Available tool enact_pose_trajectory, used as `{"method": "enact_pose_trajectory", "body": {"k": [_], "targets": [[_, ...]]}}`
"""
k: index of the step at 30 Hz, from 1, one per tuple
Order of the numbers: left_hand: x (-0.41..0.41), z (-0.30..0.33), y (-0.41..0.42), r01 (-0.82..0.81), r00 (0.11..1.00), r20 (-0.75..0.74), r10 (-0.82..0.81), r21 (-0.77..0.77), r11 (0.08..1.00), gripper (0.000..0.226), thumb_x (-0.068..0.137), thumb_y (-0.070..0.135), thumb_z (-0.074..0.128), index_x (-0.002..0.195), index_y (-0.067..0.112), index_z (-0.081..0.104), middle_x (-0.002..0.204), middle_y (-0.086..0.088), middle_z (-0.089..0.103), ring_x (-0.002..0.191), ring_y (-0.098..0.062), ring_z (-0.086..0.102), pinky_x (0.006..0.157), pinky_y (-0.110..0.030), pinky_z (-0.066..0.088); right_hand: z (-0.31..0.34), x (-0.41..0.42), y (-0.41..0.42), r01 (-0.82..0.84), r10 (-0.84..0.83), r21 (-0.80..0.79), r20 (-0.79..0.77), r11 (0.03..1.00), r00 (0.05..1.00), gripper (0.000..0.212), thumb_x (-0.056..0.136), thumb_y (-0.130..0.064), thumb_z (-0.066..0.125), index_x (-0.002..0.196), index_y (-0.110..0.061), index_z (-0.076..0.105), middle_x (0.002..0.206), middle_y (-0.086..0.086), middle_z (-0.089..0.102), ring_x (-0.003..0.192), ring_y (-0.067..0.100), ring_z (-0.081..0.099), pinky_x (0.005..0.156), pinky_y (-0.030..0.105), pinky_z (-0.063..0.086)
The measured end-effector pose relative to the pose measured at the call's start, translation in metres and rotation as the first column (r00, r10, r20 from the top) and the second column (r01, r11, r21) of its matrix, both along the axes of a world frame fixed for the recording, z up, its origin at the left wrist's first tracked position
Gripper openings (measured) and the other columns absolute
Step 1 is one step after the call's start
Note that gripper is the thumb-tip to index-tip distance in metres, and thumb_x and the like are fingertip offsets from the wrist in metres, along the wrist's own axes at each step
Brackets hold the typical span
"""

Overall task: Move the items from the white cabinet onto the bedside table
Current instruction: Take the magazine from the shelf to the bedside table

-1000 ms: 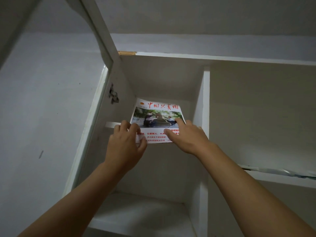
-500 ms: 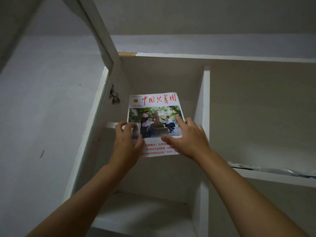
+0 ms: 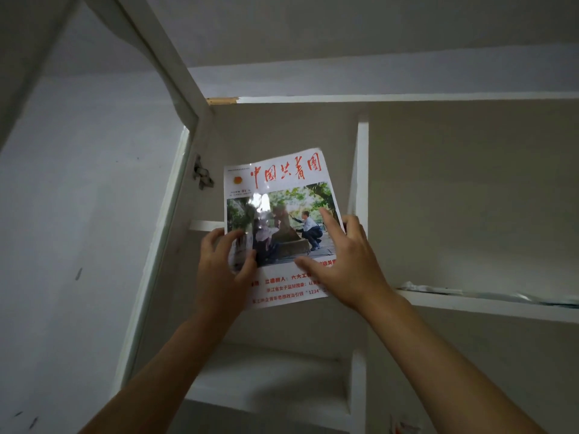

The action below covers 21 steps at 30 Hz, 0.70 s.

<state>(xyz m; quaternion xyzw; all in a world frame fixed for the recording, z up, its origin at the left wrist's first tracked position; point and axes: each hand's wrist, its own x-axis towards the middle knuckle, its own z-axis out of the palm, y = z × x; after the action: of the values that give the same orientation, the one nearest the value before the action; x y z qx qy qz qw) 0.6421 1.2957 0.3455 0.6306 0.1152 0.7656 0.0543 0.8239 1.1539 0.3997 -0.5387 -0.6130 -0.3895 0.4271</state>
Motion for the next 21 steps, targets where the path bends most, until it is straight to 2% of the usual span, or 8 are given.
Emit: {"method": "enact_pose_trajectory", "body": {"k": [4,8,10,12,13,16,18,21], "targets": [[-0.003,-0.02,-0.021,-0.025,0.999,-0.02,0.025,0.013,1.0,0.04,0.096,0.024,0.065,0.134,0.014,0.058,0.145,-0.01,0.043,0.109,-0.012,0.056,0.075,0.0,0.046,-0.027,0.0,-0.014,-0.069,0.068,-0.019,-0.057,0.997,0.996,0.099,0.086,-0.065,0.07,0.163,-0.028,0.019,0.13,-0.006,0.03,0.122,0.017,0.053,0.088,0.042,0.063],[-0.013,-0.056,-0.04,-0.093,0.993,-0.071,0.094,0.005,0.996,0.042,0.097,0.036,0.061,0.134,0.017,0.057,0.146,-0.006,0.04,0.116,-0.014,0.056,0.082,-0.017,0.053,-0.07,-0.003,-0.026,-0.14,0.132,-0.062,-0.117,0.988,0.984,0.097,0.087,-0.062,0.071,0.162,-0.031,0.017,0.13,-0.008,0.029,0.118,0.013,0.054,0.09,0.039,0.062],[-0.019,-0.079,-0.053,-0.118,0.99,-0.083,0.117,-0.01,0.993,0.043,0.097,0.038,0.059,0.134,0.017,0.057,0.147,-0.006,0.04,0.115,-0.002,0.055,0.078,-0.012,0.052,-0.094,-0.006,-0.032,-0.198,0.183,-0.085,-0.155,0.977,0.971,0.096,0.087,-0.062,0.07,0.162,-0.034,0.016,0.129,-0.01,0.028,0.118,0.011,0.053,0.09,0.037,0.063],[-0.024,-0.103,-0.066,-0.138,0.986,-0.101,0.135,-0.025,0.99,0.038,0.098,0.03,0.063,0.133,0.015,0.057,0.147,-0.007,0.04,0.113,0.016,0.049,0.074,-0.001,0.046,-0.12,-0.008,-0.038,-0.25,0.227,-0.104,-0.196,0.963,0.954,0.094,0.088,-0.061,0.07,0.162,-0.036,0.017,0.13,-0.012,0.027,0.118,0.008,0.053,0.089,0.035,0.063],[-0.026,-0.115,-0.072,-0.156,0.982,-0.113,0.151,-0.034,0.987,0.038,0.097,0.028,0.062,0.133,0.015,0.058,0.146,-0.006,0.041,0.113,0.018,0.047,0.076,0.002,0.043,-0.133,-0.009,-0.041,-0.271,0.244,-0.106,-0.216,0.957,0.946,0.093,0.088,-0.06,0.069,0.161,-0.036,0.018,0.129,-0.012,0.028,0.116,0.007,0.053,0.089,0.034,0.062],[-0.032,-0.154,-0.085,-0.189,0.972,-0.156,0.173,-0.097,0.977,0.042,0.094,0.034,0.057,0.132,0.017,0.059,0.145,-0.001,0.043,0.115,0.003,0.049,0.082,0.001,0.043,-0.174,-0.009,-0.044,-0.323,0.283,-0.109,-0.281,0.94,0.917,0.088,0.088,-0.06,0.069,0.16,-0.037,0.024,0.126,-0.012,0.03,0.114,0.006,0.053,0.091,0.031,0.061],[-0.036,-0.183,-0.092,-0.22,0.962,-0.194,0.192,-0.138,0.966,0.04,0.096,0.036,0.058,0.132,0.018,0.06,0.145,-0.001,0.043,0.119,-0.004,0.049,0.084,-0.005,0.048,-0.205,-0.01,-0.043,-0.363,0.301,-0.137,-0.339,0.922,0.892,0.088,0.087,-0.062,0.067,0.159,-0.039,0.024,0.126,-0.013,0.031,0.116,0.006,0.052,0.092,0.032,0.061],[-0.041,-0.223,-0.104,-0.263,0.946,-0.248,0.209,-0.207,0.942,0.039,0.095,0.036,0.058,0.131,0.021,0.059,0.147,-0.004,0.043,0.122,-0.013,0.052,0.083,-0.009,0.053,-0.249,-0.011,-0.041,-0.407,0.314,-0.179,-0.395,0.896,0.864,0.089,0.084,-0.067,0.063,0.16,-0.039,0.024,0.125,-0.013,0.031,0.114,0.002,0.052,0.091,0.029,0.061]]}}
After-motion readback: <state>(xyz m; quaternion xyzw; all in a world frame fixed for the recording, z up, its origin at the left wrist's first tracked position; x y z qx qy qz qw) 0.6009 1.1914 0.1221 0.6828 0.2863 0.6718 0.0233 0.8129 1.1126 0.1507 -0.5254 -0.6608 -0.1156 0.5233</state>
